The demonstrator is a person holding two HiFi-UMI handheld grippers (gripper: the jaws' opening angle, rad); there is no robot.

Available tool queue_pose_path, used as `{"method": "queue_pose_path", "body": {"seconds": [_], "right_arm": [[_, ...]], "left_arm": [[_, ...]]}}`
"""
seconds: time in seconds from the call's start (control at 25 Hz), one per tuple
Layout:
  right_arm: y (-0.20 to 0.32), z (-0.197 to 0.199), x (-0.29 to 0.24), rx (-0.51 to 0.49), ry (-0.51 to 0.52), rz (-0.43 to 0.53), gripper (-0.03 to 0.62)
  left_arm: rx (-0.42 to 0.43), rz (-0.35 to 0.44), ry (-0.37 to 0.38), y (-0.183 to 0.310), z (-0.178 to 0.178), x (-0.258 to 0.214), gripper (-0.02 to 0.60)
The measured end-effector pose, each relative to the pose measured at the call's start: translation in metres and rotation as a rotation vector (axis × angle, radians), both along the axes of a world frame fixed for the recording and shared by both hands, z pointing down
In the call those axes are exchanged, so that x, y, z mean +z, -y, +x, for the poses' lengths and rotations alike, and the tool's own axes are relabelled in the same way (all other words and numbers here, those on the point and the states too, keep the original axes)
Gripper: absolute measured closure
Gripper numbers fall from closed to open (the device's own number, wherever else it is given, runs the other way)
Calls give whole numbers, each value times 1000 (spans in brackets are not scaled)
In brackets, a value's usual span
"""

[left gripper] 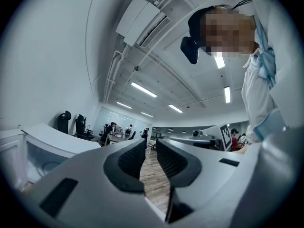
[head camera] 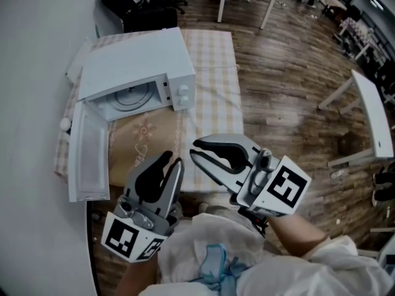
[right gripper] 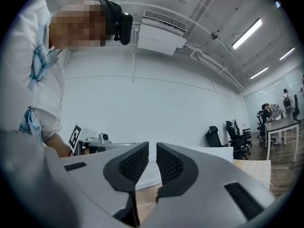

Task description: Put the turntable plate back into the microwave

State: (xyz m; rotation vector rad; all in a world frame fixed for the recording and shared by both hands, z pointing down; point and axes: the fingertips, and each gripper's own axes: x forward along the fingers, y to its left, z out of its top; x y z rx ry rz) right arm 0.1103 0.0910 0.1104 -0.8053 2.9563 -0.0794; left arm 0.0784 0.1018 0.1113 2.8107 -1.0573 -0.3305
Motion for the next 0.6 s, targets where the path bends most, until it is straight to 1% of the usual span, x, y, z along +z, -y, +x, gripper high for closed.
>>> {"method": "queue_pose_path", "body": {"seconds": [0.24,0.36,0.6], "right_arm": [[-2,-5,-6,-22,13,17,525],[-1,-4,-8,-16,26,17,525],[2,0,-16,-2,14,38,525]], "left_arm": [[21,1,25,-1,1,-2,515],[37,-4,19,0,3,-5,515],[61,-1,21,2,6,-8,515]]}}
